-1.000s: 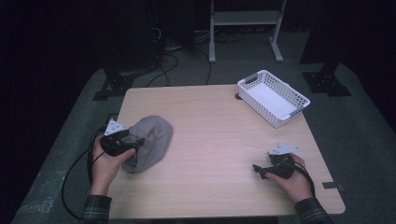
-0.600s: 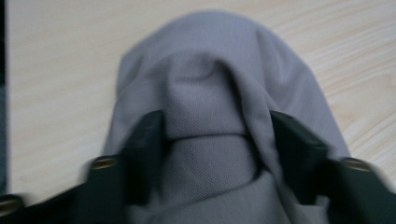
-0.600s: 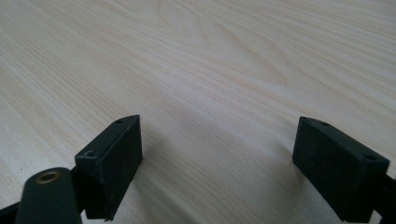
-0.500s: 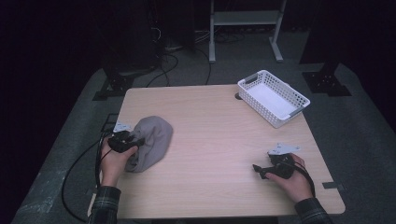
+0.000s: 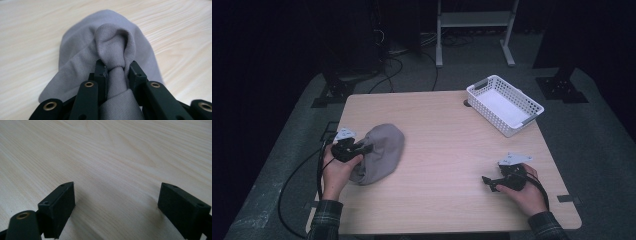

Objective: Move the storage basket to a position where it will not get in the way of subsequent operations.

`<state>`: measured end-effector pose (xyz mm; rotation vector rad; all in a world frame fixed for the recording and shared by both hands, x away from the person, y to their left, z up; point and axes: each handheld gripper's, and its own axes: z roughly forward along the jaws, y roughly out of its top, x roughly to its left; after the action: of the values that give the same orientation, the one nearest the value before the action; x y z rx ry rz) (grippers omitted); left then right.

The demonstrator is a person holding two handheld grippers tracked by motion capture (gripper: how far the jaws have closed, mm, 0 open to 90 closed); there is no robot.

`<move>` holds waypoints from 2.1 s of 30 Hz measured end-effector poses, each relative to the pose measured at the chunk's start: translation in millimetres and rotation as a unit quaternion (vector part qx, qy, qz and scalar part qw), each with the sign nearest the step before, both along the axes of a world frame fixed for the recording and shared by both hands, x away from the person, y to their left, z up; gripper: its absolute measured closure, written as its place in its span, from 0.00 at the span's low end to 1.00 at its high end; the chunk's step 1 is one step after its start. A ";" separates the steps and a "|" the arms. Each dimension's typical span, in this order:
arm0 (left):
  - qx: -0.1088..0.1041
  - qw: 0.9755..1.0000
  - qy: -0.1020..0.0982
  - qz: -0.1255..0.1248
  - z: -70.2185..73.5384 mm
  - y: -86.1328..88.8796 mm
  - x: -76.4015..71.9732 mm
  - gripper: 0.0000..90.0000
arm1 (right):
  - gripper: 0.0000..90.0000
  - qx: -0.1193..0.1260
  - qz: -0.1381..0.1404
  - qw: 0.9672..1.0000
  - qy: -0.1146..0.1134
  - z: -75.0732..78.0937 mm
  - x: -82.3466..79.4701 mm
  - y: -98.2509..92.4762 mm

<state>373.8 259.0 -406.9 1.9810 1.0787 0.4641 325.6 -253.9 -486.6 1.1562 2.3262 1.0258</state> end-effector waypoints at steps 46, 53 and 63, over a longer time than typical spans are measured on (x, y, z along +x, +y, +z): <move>-0.053 0.969 0.039 -0.239 -22.9 -123.5 -22.1 0.43 | 0.15 -0.001 0.002 1.000 0.000 0.1 0.5 -0.1; -0.051 0.981 0.012 -0.187 -10.7 -74.5 -16.8 0.42 | 0.15 -0.001 0.004 1.000 -0.001 0.1 0.7 -0.3; 0.009 0.996 0.034 -0.086 -39.2 -14.3 -9.4 0.42 | 0.15 -0.001 0.004 1.000 -0.001 0.1 1.1 -0.3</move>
<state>364.5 244.8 -446.1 2.0982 0.9372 0.3168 326.7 -254.2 -486.5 1.1461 2.3298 1.0277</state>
